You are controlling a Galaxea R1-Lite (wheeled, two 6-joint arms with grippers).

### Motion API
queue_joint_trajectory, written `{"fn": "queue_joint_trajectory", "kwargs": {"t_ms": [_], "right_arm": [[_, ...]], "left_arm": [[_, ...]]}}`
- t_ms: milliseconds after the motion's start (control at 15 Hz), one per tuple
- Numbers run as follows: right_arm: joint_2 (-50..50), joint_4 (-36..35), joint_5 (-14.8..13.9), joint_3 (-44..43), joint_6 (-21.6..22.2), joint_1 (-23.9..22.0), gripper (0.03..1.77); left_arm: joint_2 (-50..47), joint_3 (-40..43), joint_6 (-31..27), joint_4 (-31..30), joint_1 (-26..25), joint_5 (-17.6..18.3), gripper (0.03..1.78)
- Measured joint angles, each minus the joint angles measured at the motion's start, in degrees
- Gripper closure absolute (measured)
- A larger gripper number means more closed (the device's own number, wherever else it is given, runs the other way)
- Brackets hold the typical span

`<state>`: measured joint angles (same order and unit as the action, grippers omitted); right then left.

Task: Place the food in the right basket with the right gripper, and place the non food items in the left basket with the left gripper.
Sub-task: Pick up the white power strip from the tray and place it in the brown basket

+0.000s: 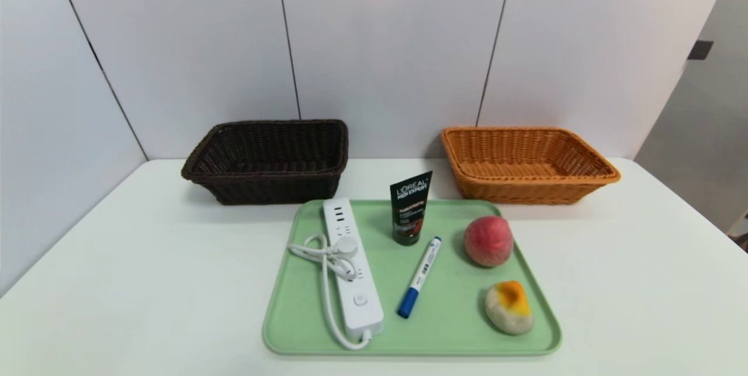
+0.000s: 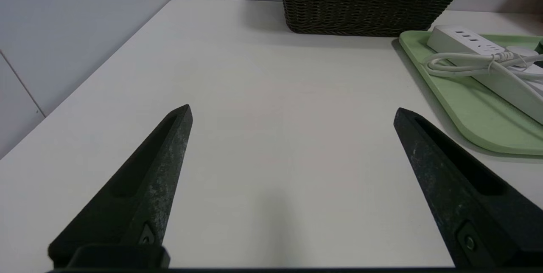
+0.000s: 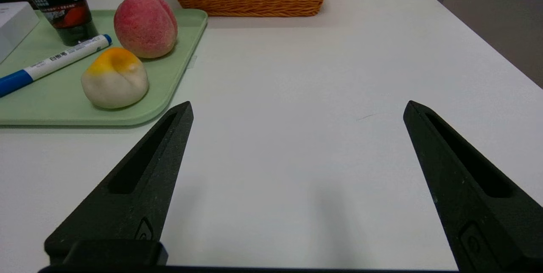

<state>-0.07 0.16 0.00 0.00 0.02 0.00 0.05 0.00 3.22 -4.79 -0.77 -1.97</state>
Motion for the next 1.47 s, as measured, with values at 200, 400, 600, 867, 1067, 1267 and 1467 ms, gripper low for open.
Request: {"fn": "queue_joint_trajectory", "kwargs": {"t_ms": [200,400,600,867,1067,1267,1467], "right_arm": [[0.00,0.02,0.00,0.00,0.05,0.00,0.09],[0.00,0.02,0.00,0.00,0.02,0.00,0.09],[0.00,0.00,0.00,0.00,0.02,0.00,0.09],[0.00,0.02,0.00,0.00,0.07,0.00,0.09],[0.00,0.02,0.00,0.00,0.07,0.00,0.09],[0.00,0.00,0.00,0.00,0.05,0.00,0.09],[0.00,-0.67,-0.05,-0.22,-0.16,0.00,0.09]], "left_arm": [[0.00,0.00,0.00,0.02,0.00,0.00,0.12],[0.00,0.00,-0.57,0.02,0.00,0.20,0.12],[0.00,0.00,-0.44,0.00,0.00,0.24,0.12],[0.00,0.00,-0.33,0.39,0.00,0.00,0.12],[0.00,0.00,0.02,0.30,0.00,-0.11,0.12],[0.00,0.00,-0.30,0.09,0.00,-0.11,0.12],[0.00,0.00,-0.30,0.17,0.00,0.05,0.12]]}}
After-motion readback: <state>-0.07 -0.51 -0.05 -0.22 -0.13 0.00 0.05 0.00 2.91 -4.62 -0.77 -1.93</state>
